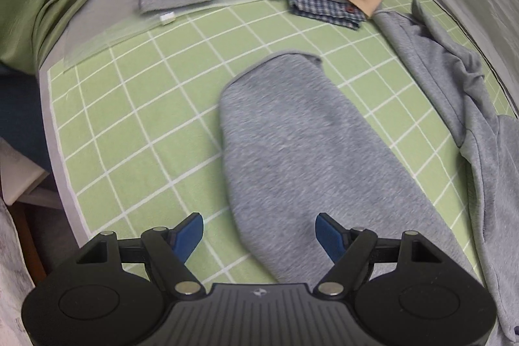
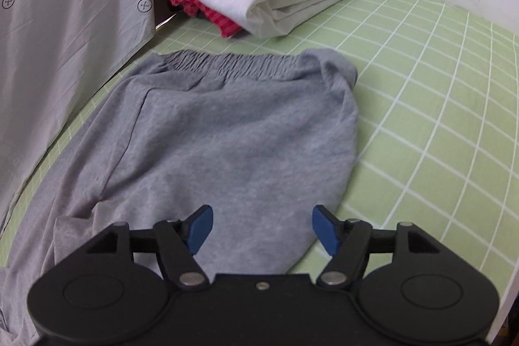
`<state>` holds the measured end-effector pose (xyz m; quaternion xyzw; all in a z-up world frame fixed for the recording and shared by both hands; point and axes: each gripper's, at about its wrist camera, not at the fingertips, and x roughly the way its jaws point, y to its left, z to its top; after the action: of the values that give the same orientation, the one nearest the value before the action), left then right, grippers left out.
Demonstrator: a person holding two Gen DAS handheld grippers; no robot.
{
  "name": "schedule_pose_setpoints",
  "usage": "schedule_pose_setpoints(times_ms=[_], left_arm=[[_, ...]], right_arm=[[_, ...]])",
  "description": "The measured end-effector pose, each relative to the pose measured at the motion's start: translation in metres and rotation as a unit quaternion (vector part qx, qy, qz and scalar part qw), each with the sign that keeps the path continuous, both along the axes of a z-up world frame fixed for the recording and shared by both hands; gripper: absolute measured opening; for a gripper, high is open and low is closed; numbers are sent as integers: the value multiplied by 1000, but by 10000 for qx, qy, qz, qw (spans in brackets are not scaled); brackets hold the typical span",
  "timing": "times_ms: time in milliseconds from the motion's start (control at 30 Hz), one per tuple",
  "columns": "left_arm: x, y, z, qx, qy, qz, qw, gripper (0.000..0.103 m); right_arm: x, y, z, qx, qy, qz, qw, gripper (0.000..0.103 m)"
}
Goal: Fold clothes
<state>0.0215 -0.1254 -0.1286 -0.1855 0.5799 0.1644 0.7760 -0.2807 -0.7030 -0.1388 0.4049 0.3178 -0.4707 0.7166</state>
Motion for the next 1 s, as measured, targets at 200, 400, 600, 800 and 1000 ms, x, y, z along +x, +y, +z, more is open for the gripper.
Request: schedule_pose_setpoints(times_ms=[200,400,600,800,1000], left_arm=[[-16,24,-7,-480,-173,543,9972,72],[-13,29,-5,-747,-551,643,9936,5],[20,27,24,-673,-1173,446,9898,2],[50,12,119,-569,-2449,-210,9677,2],[37,10,120,-110,-2153,-556,9749,3]], right_arm=[[15,13,-2,123,-6,157,9998,69],[27,13,0,75,56,501,9987,5],[38,4,34,-463,-302,661,9963,1],[38,9,110,-1361,-978,783,9827,1],[29,17,93,-1146,-397,1021,9873,1]])
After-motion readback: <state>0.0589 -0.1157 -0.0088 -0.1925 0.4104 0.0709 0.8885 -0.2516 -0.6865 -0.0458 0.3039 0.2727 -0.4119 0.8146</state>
